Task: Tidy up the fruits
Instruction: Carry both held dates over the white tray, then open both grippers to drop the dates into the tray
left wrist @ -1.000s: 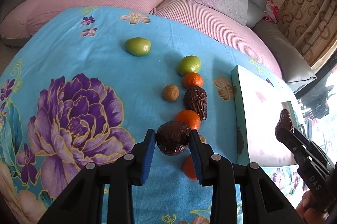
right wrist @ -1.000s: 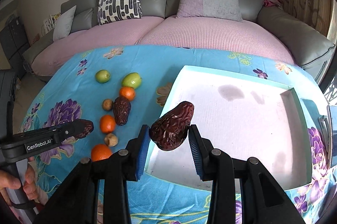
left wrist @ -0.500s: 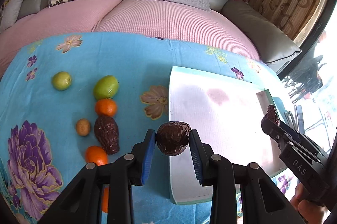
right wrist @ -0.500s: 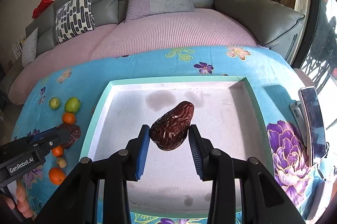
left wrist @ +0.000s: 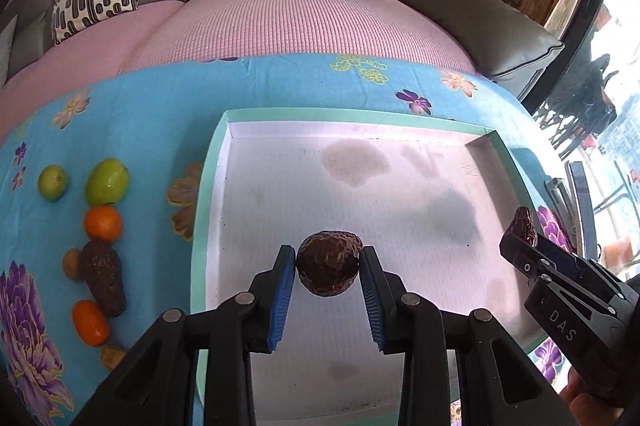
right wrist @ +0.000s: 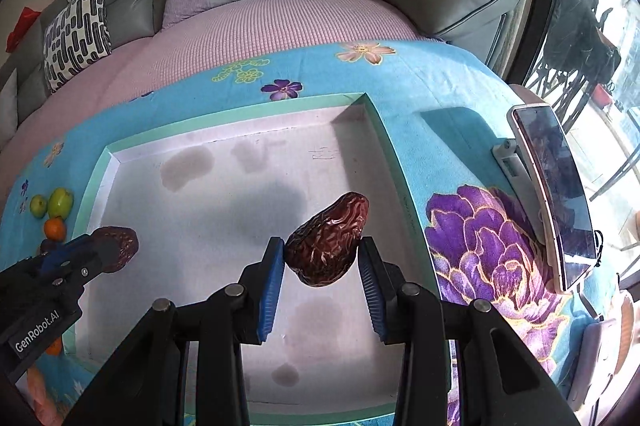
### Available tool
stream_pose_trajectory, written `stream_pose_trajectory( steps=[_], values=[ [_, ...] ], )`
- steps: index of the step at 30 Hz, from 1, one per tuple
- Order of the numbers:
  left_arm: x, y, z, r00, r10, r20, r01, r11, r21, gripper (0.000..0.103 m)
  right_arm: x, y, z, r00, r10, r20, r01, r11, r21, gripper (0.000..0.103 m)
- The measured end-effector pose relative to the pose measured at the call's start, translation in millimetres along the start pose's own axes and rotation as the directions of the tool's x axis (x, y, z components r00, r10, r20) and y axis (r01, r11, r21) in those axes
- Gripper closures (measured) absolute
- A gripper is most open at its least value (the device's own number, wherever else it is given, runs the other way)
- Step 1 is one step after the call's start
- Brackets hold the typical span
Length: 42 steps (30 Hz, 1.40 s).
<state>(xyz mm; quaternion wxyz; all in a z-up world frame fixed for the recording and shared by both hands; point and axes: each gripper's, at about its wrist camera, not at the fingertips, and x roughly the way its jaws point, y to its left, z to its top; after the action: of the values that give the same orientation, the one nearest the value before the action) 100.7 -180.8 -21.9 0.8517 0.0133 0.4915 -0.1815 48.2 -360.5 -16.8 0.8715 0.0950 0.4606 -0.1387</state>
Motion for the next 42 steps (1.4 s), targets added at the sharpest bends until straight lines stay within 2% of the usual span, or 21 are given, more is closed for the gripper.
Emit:
stream_pose_trajectory(
  steps=[11,21,32,35,37,39,42],
  values=[
    [8,-1,-3,0.999,0.033,-0.004,-0.033,0.999,0.002,0.068,6,-1,-3,0.999,0.002,-0.050,-0.001,1.000,0.018,0.064],
    [8,1,-4,1.000,0.027,-0.004,-0.027,1.000,-0.007,0.068,11,-10,-6,0.994,-0.040,-0.104,0.044,0.999,0.032,0.064],
    [7,3,-6,1.000,0.016,-0.011,-0.016,1.000,-0.026,0.067,11,-5,-6,0.991,-0.063,-0.115,0.064,0.998,0.008,0.063],
    [5,5,-6,1.000,0.010,-0.019,-0.011,0.999,-0.041,0.065,11,-5,-5,0.991,-0.069,-0.118,0.070,0.998,0.004,0.063],
    [3,5,-6,1.000,0.010,-0.016,-0.010,0.999,-0.042,0.056,11,-5,-6,0.990,-0.071,-0.120,0.072,0.997,0.000,0.063],
    [0,6,-5,1.000,0.006,-0.012,-0.007,0.999,-0.044,0.052,11,-4,-6,0.990,-0.073,-0.121,0.073,0.997,-0.004,0.063],
    [-4,6,-5,1.000,0.005,-0.009,-0.006,0.999,-0.045,0.052,11,-3,-6,0.990,-0.075,-0.121,0.075,0.997,-0.007,0.063]
  ],
)
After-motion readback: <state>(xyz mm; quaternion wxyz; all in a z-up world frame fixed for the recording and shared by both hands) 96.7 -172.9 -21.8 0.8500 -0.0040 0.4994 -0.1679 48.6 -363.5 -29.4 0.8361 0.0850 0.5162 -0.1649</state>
